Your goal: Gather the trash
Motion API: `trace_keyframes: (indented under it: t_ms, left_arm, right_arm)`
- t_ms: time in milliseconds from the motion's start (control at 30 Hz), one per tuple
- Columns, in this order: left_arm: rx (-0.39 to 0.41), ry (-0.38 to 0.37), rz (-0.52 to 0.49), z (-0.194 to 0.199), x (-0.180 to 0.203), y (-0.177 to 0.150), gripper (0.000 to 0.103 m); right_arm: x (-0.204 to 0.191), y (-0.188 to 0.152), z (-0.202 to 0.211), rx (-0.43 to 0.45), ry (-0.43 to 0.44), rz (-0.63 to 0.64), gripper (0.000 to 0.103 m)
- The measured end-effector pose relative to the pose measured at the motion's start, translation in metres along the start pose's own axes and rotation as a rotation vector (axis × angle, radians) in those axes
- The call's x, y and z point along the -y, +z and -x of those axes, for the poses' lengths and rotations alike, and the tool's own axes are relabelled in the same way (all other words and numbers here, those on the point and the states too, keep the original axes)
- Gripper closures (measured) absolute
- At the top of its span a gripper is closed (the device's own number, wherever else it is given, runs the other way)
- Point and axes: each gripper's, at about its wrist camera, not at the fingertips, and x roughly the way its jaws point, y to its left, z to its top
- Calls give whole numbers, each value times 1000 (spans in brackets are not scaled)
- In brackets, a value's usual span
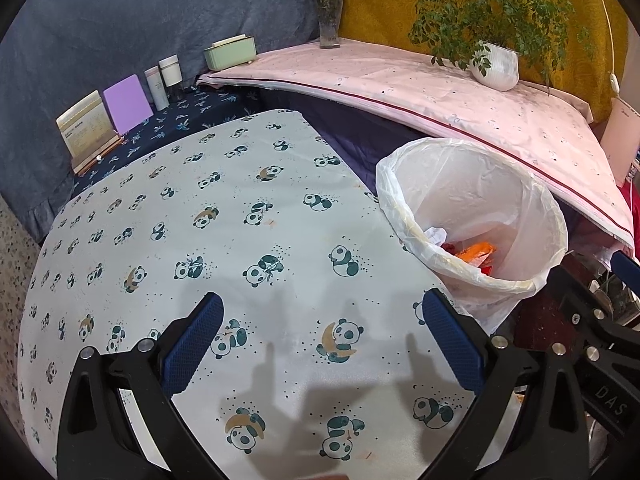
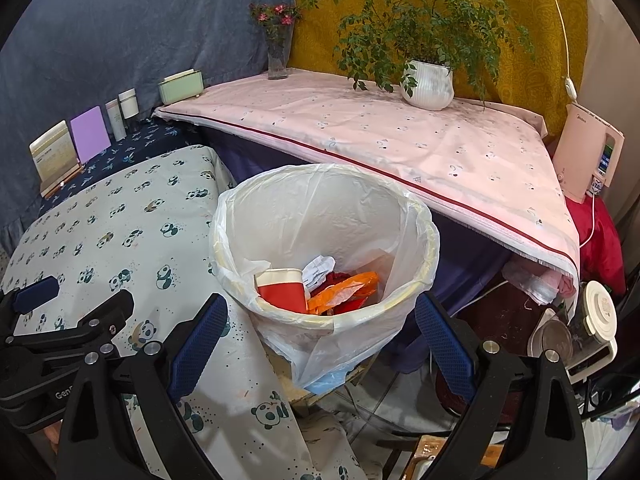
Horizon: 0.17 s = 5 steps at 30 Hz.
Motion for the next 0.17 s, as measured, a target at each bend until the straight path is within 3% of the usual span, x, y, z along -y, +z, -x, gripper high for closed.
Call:
trace_keyframes:
  t_ms: [167]
  left_arm:
    - [-2, 2, 9, -3, -4, 0, 8]
  right_arm:
    - [6, 1, -2, 0, -6, -12, 12]
